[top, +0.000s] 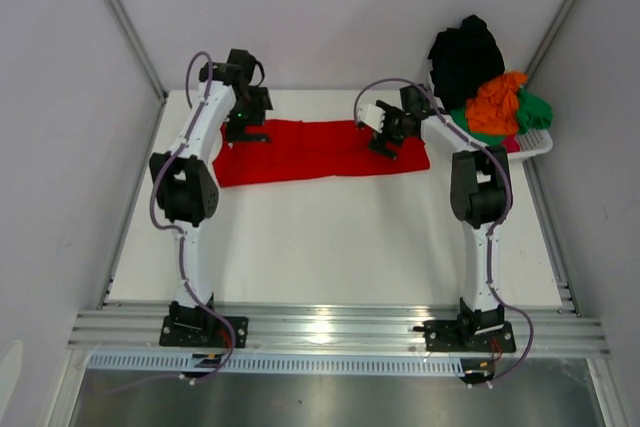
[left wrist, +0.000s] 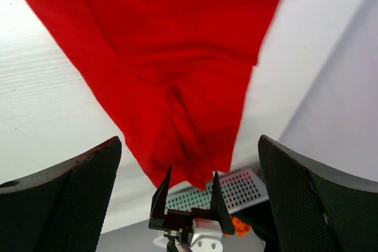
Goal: Fold and stack the t-shirts
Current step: Fold the tshirt
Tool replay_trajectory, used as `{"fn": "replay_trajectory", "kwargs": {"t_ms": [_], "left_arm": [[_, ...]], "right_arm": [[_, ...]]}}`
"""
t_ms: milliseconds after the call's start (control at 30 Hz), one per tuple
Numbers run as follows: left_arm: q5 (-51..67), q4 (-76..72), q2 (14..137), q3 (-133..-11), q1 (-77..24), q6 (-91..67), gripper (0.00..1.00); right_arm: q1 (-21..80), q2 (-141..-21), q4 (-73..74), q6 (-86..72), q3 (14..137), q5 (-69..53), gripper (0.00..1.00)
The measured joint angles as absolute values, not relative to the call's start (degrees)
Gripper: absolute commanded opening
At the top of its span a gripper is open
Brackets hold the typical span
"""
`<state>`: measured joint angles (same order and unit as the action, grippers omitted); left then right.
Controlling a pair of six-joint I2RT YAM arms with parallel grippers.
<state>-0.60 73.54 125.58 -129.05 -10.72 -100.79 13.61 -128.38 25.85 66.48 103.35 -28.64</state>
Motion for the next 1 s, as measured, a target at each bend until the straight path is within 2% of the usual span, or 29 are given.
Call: {"fn": "replay_trajectory", "kwargs": {"t_ms": [500,1000], "left_arm": [[0.4,76.0,131.3,-124.8,-11.1,-106.5,1.0],[-2.3,76.3,135.3,-122.7,-11.1,-102.8,1.0]], "right_arm": [[13.5,-130.8,21.5,69.4,101.3,-27.5,0.99],[21.0,-120.7,22.4,67.7,86.7,-27.3,0.99]]}}
